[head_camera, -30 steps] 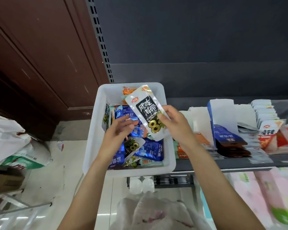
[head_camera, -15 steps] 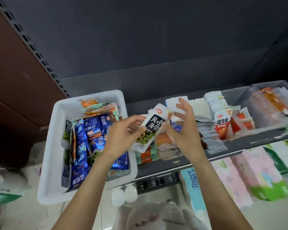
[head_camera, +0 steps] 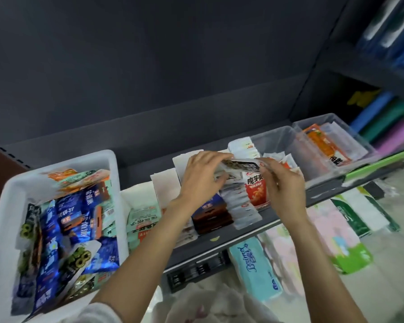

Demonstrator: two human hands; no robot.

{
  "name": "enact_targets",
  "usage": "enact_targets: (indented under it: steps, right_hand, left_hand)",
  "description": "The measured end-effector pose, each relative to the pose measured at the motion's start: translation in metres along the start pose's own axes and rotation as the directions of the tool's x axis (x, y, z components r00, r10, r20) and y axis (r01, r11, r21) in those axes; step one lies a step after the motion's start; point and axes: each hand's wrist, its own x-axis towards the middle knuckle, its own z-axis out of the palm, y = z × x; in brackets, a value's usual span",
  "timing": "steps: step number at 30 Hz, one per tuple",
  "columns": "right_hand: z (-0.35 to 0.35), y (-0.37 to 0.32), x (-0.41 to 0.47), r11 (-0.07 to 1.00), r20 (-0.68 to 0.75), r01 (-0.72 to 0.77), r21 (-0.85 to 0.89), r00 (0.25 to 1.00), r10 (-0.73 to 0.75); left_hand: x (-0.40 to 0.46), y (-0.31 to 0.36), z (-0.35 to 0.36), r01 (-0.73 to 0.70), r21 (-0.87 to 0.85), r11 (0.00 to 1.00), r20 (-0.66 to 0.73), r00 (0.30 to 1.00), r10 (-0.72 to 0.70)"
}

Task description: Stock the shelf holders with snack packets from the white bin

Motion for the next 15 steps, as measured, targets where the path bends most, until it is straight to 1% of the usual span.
enact_targets:
  steps: [2, 4, 6, 7, 9, 11, 12, 14, 15]
  right_hand:
    - [0.009, 0.005, 0.003, 0.998, -0.004, -0.012, -0.066, 1.000, 0.011]
    - [0.016, 0.005, 0.008, 0.994, 0.016, 0.020, -0.104, 1.000, -0.018]
    - [0.024, 0.007, 0.015, 0.981, 0.062, 0.110, -0.161, 0.993, -0.101]
    - [0.028, 0.008, 0.019, 0.968, 0.113, 0.168, -0.187, 0.982, -0.149]
    - [0.039, 0.008, 0.027, 0.927, 0.253, 0.306, -0.216, 0.935, -0.249]
    - [0.051, 0.007, 0.035, 0.861, 0.395, 0.459, -0.220, 0.849, -0.351]
    - [0.056, 0.008, 0.038, 0.835, 0.464, 0.501, -0.225, 0.809, -0.361]
    - [0.064, 0.010, 0.043, 0.805, 0.578, 0.519, -0.287, 0.764, -0.287]
    - [0.067, 0.013, 0.043, 0.789, 0.612, 0.523, -0.321, 0.750, -0.249]
  left_hand:
    - [-0.008, -0.008, 0.012, 0.103, 0.033, 0.994, 0.048, 0.993, -0.105]
    - [-0.014, -0.016, 0.019, 0.179, 0.068, 0.981, 0.066, 0.981, -0.184]
    - [-0.018, -0.022, 0.024, 0.206, 0.120, 0.971, 0.072, 0.974, -0.215]
    - [-0.020, -0.023, 0.025, 0.208, 0.133, 0.969, 0.073, 0.973, -0.219]
    - [-0.022, -0.023, 0.027, 0.210, 0.147, 0.967, 0.066, 0.973, -0.221]
    - [-0.025, -0.020, 0.029, 0.225, 0.159, 0.961, 0.060, 0.970, -0.237]
    - [-0.027, -0.018, 0.030, 0.238, 0.160, 0.958, 0.058, 0.967, -0.249]
    - [-0.028, -0.015, 0.031, 0.263, 0.156, 0.952, 0.045, 0.961, -0.273]
    - [-0.028, -0.014, 0.032, 0.273, 0.154, 0.950, 0.038, 0.959, -0.282]
